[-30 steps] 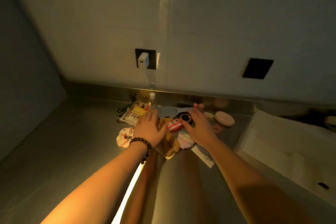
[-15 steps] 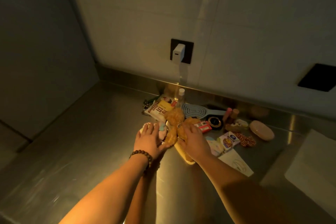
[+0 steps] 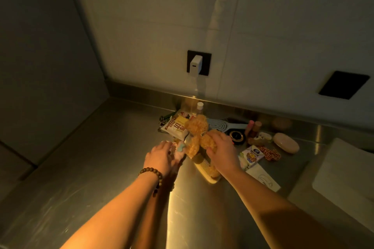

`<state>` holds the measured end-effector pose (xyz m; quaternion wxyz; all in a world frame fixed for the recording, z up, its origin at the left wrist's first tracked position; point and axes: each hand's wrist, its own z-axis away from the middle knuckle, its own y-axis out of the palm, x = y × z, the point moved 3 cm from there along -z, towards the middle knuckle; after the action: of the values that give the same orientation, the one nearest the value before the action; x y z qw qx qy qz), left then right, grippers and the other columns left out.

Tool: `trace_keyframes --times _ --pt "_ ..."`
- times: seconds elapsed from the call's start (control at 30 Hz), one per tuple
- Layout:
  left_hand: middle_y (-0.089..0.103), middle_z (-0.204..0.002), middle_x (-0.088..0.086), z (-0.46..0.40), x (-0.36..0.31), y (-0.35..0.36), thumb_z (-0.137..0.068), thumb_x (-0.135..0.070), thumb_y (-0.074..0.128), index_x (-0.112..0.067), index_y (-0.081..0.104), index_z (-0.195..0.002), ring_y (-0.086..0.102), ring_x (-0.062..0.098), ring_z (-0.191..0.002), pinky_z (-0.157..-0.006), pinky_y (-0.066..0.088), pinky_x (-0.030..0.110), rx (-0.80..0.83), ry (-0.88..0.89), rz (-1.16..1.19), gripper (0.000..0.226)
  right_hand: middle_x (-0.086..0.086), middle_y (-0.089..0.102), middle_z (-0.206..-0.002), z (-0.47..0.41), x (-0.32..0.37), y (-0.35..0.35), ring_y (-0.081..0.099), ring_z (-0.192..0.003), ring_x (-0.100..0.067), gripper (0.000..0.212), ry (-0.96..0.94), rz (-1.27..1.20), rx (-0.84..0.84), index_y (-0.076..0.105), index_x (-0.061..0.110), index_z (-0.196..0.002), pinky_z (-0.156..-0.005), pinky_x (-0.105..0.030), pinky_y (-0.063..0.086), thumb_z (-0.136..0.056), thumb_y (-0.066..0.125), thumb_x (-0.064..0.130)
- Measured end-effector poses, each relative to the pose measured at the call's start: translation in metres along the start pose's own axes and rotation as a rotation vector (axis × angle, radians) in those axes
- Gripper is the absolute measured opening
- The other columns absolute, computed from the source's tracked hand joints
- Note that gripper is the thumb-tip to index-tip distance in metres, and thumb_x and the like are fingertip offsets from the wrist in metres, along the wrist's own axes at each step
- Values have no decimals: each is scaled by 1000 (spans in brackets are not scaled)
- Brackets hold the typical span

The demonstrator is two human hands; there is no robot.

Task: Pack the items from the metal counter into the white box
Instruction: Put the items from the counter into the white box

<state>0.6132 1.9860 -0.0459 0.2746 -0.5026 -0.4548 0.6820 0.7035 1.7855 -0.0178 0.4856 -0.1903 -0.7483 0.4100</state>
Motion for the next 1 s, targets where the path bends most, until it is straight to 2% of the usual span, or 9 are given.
trace_keyframes --times 0.07,0.13,0.27,0.43,0.63,0.77,0.9,1.0 --pt "24 -153 -2 -1 1 8 -74 -56 66 -30 29 -142 18 25 -140 -112 22 47 134 -18 -84 81 4 44 -135 8 -1 -9 38 -126 -15 51 4 -10 -24 47 27 -133 -101 -32 39 -85 63 19" --pt "17 -155 -2 1 3 14 -76 -55 65 -30 26 -145 9 26 -142 -112 19 48 177 -26 -116 83 4 45 -135 18 -4 -16 39 -125 -15 51 6 7 -39 47 27 -133 -100 -31 39 -85 63 19" --pt "36 -144 -2 9 2 18 -82 -43 63 -28 46 -131 23 24 -133 -101 33 43 59 16 -121 54 4 48 -131 38 -9 -24 42 -120 -15 51 -1 49 -50 47 30 -131 -93 -31 42 -84 64 19" --pt "46 -133 -4 20 2 16 -92 -32 49 -28 55 -117 32 20 -122 -92 33 37 -44 68 -90 26 3 47 -134 51 -4 -23 41 -121 -16 55 29 53 -60 47 29 -135 -96 -29 36 -83 63 16" --pt "54 -118 1 24 -13 -13 -89 -24 54 -21 57 -107 41 23 -115 -90 40 40 -217 115 176 19 5 48 -132 49 16 -40 41 -120 -15 52 0 33 -140 47 30 -133 -92 -25 33 -85 62 17" --pt "56 -115 3 7 -59 -40 -87 -19 58 -16 59 -105 44 22 -112 -92 38 36 -279 277 312 18 5 48 -133 49 19 -77 41 -120 -14 52 23 42 -218 47 31 -132 -97 -29 37 -85 63 17" --pt "58 -103 8 0 -120 -47 -85 -14 61 -11 60 -98 50 25 -99 -81 37 32 -301 480 357 13 -3 53 -128 61 9 -131 47 -115 -22 55 44 84 -345 54 22 -130 -95 -30 36 -78 67 9" --pt "58 -104 9 0 -166 -41 -84 -11 61 -12 59 -99 51 25 -98 -81 37 30 -288 565 383 15 -6 53 -129 81 -10 -177 46 -115 -24 54 102 149 -442 53 20 -130 -94 -28 33 -79 67 9"
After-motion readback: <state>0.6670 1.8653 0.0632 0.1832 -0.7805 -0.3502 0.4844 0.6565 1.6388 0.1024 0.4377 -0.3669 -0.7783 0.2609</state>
